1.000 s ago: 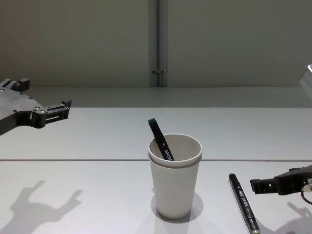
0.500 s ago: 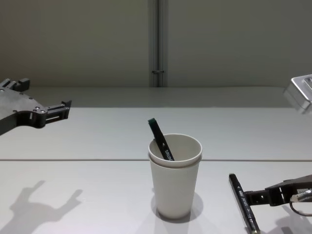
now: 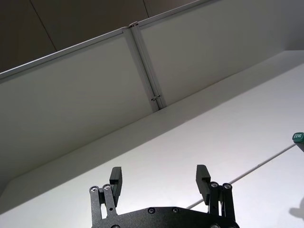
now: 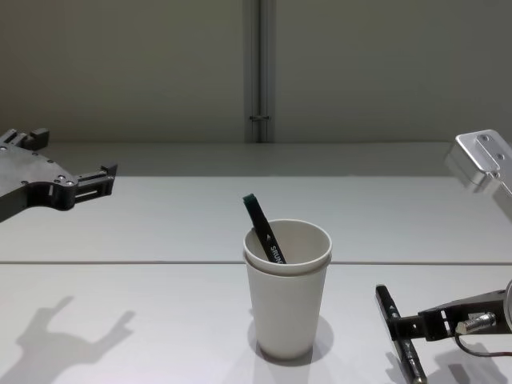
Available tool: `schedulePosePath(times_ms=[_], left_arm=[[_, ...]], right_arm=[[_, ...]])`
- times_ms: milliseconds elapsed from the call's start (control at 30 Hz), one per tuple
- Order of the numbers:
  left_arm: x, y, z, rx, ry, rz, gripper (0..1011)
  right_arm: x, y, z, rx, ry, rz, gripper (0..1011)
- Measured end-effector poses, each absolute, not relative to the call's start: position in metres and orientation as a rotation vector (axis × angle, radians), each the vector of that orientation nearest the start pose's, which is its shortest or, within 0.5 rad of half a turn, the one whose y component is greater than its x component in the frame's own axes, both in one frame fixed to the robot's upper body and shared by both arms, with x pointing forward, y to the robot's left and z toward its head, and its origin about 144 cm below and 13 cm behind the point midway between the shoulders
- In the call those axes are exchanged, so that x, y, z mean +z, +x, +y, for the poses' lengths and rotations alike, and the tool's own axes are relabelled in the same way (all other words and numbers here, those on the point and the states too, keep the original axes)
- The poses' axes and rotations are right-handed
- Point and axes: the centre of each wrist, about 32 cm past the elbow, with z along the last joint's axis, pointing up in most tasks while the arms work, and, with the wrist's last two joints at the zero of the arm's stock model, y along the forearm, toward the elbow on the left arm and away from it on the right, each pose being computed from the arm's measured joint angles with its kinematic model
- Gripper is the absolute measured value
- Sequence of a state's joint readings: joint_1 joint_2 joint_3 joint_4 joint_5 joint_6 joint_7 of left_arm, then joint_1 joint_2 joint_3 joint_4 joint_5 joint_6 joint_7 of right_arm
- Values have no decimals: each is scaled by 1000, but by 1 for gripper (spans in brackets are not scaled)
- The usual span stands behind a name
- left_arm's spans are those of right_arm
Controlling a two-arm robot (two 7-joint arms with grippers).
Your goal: Place the pen into the pen holder.
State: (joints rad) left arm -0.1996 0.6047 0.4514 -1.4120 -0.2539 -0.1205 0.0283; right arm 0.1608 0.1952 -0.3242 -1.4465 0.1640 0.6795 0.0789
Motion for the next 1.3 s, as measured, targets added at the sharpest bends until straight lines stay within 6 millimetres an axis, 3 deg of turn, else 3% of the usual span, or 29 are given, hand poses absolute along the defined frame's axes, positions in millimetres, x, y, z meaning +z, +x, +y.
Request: schedulePosePath(times_ms=[1300], left_arm=[[1140,489,310,1248,304,-285,1002]], right_arm=[[1118,510,-170,-1195,-672,446,1001]])
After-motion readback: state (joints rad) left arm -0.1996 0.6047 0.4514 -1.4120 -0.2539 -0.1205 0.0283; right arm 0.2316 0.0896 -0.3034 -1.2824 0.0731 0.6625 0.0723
